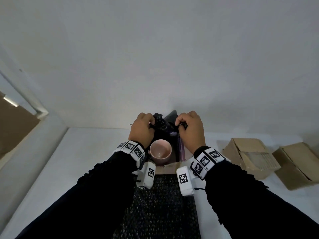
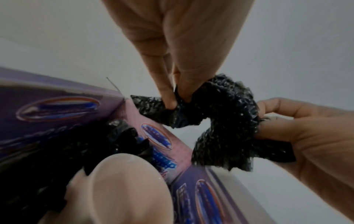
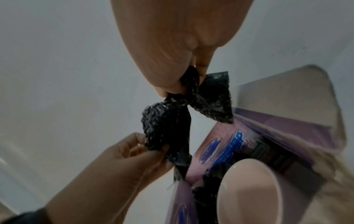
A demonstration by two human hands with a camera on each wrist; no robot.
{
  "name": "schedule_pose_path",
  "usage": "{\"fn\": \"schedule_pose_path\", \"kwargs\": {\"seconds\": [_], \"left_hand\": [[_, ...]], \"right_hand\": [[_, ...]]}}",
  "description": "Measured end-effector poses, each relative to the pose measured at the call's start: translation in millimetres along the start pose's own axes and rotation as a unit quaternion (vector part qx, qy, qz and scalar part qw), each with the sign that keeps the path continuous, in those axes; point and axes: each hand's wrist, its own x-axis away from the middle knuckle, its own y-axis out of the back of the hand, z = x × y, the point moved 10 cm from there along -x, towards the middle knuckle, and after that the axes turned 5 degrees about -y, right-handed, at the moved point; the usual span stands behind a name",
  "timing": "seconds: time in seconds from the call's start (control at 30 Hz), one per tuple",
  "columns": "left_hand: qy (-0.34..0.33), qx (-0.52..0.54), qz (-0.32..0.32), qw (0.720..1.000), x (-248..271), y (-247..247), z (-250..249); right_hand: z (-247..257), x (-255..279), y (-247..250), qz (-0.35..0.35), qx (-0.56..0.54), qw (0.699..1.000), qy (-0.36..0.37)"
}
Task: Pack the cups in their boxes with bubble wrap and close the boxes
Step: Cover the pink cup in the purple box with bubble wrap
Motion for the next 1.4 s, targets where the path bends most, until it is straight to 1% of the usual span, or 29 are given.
{"fn": "schedule_pose_path", "kwargs": {"seconds": [0.1,0.17,0.23,0.33,0.4,0.47,0.53,0.63,0.67,0.7,0.77,0.87,0.93,1.0,1.03,1.1,1.23,1.3,1.33,1.4], "left_hand": [[-0.005,0.002,0.001,1.000,-8,-13,18],[0.002,-0.014,0.030,0.999,-8,-27,33],[-0.010,-0.028,0.067,0.997,-6,-42,43],[-0.038,-0.064,0.129,0.989,-2,-60,46],[-0.063,-0.110,0.175,0.976,1,-72,45],[-0.086,-0.185,0.190,0.960,5,-79,42],[-0.085,-0.238,0.193,0.948,9,-79,42],[-0.090,-0.305,0.242,0.917,16,-91,48],[-0.092,-0.308,0.248,0.914,17,-92,48],[-0.089,-0.298,0.245,0.918,16,-92,48],[-0.078,-0.260,0.234,0.934,14,-89,48],[-0.085,-0.242,0.233,0.938,15,-87,47],[-0.100,-0.245,0.214,0.940,14,-84,47],[-0.111,-0.267,0.216,0.932,15,-85,48],[-0.114,-0.279,0.222,0.927,17,-87,49],[-0.115,-0.284,0.224,0.925,18,-87,48],[-0.139,-0.301,0.250,0.910,23,-92,48],[-0.140,-0.287,0.245,0.916,23,-90,49],[-0.137,-0.286,0.239,0.918,22,-89,49],[-0.137,-0.304,0.230,0.914,22,-88,48]], "right_hand": [[-6,-3,-27,0.049,0.048,0.998,0.005],[-14,-2,-46,0.099,0.085,0.992,0.001],[-23,2,-62,0.146,0.126,0.981,-0.006],[-30,8,-81,0.199,0.217,0.956,-0.006],[-29,9,-90,0.223,0.286,0.932,0.009],[-28,11,-98,0.241,0.340,0.909,0.023],[-27,13,-107,0.249,0.377,0.891,0.041],[-30,22,-118,0.269,0.412,0.868,0.064],[-34,26,-121,0.278,0.426,0.858,0.068],[-37,28,-122,0.283,0.436,0.851,0.070],[-41,27,-123,0.277,0.443,0.850,0.073],[-35,19,-122,0.257,0.438,0.858,0.081],[-30,13,-118,0.242,0.408,0.878,0.065],[-28,8,-111,0.230,0.366,0.901,0.040],[-28,6,-109,0.227,0.355,0.906,0.031],[-29,3,-108,0.231,0.367,0.901,0.031],[-34,11,-117,0.256,0.415,0.871,0.052],[-36,20,-125,0.279,0.438,0.852,0.067],[-36,21,-127,0.282,0.442,0.849,0.069],[-34,17,-122,0.261,0.420,0.868,0.052]]}}
